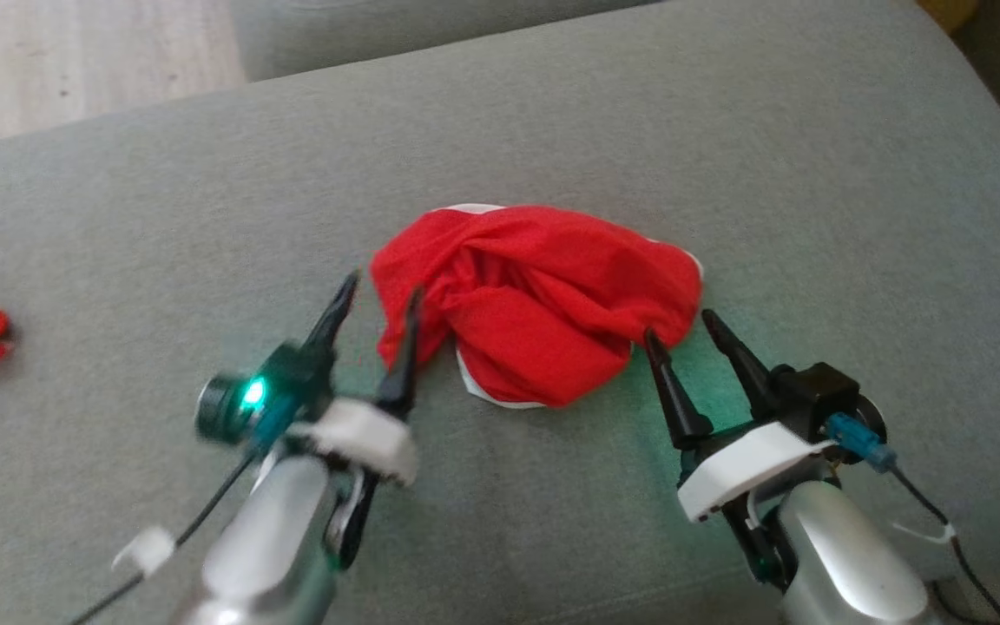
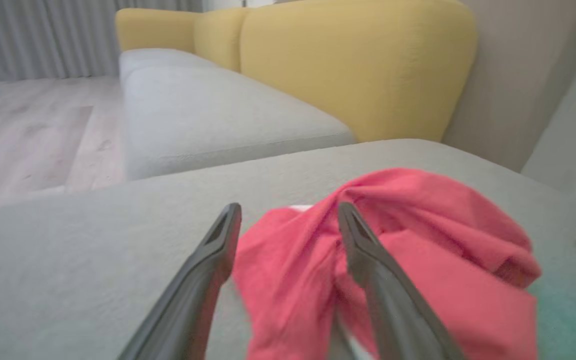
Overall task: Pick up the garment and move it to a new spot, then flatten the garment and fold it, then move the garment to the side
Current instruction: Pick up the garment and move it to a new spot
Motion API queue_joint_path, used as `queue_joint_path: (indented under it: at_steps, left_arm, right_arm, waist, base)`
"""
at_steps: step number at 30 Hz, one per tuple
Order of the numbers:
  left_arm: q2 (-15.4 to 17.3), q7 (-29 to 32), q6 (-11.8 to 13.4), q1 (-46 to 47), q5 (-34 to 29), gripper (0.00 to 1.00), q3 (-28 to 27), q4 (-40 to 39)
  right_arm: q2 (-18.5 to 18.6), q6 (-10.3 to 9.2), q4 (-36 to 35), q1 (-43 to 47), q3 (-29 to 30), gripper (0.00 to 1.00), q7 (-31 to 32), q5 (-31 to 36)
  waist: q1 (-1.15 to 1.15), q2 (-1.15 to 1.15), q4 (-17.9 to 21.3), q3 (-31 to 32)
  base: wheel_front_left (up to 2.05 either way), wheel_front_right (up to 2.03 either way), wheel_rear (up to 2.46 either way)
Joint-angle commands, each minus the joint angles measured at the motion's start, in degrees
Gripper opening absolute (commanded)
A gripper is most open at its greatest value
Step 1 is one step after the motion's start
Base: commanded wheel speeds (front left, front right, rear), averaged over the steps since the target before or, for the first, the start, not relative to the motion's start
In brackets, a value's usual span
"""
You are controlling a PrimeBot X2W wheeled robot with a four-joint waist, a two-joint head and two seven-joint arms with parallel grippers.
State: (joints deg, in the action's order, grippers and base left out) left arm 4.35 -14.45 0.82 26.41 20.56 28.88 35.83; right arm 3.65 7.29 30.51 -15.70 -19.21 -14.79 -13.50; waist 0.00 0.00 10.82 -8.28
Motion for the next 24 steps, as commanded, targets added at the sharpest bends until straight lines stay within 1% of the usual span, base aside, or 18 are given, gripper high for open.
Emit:
queue_joint_path:
  at_steps: [1,3,7,14,18,24]
  left_arm:
    - [1.29,-0.53,0.82,-0.7,-0.58,1.0,-3.23,-2.54]
    - [1.52,-0.53,1.66,-4.48,-1.27,1.0,-6.35,-4.73]
    - [1.44,-0.54,1.83,-11.92,-2.82,1.0,-11.82,-8.4]
    - [-0.01,-0.54,0.82,-22.19,-5.49,1.0,-19.67,-12.85]
    - [-0.91,-0.54,-0.31,-25.94,-6.62,1.0,-21.69,-13.53]
    - [-1.4,-0.54,-1.66,-26.54,-7.85,1.0,-21.83,-13.57]
  right_arm:
    - [-0.77,0.2,-1.68,0.0,-0.4,1.0,-0.21,0.43]
    - [-0.77,0.2,-1.77,0.47,0.64,1.0,-0.21,0.82]
    - [-0.77,0.2,-1.92,1.82,2.0,1.0,-0.21,1.2]
    - [-0.77,0.2,-1.42,4.87,3.98,1.0,-0.21,1.69]
    - [-0.77,0.2,-0.54,6.31,4.87,1.0,-0.21,2.23]
    - [-0.77,0.2,0.75,6.9,6.31,1.0,-0.21,2.61]
  waist:
    - [0.0,0.0,-1.44,0.89]
    - [0.0,0.0,-2.7,1.76]
    - [0.0,0.0,-4.55,3.5]
    - [0.0,0.0,-6.06,6.24]
    - [0.0,0.0,-6.47,6.72]
    - [0.0,0.0,-7.55,6.38]
  base:
    - [0.0,0.0,0.0]
    - [0.0,0.0,0.0]
    - [0.0,0.0,0.0]
    - [0.0,0.0,0.0]
    - [0.0,0.0,0.0]
    - [0.0,0.0,0.0]
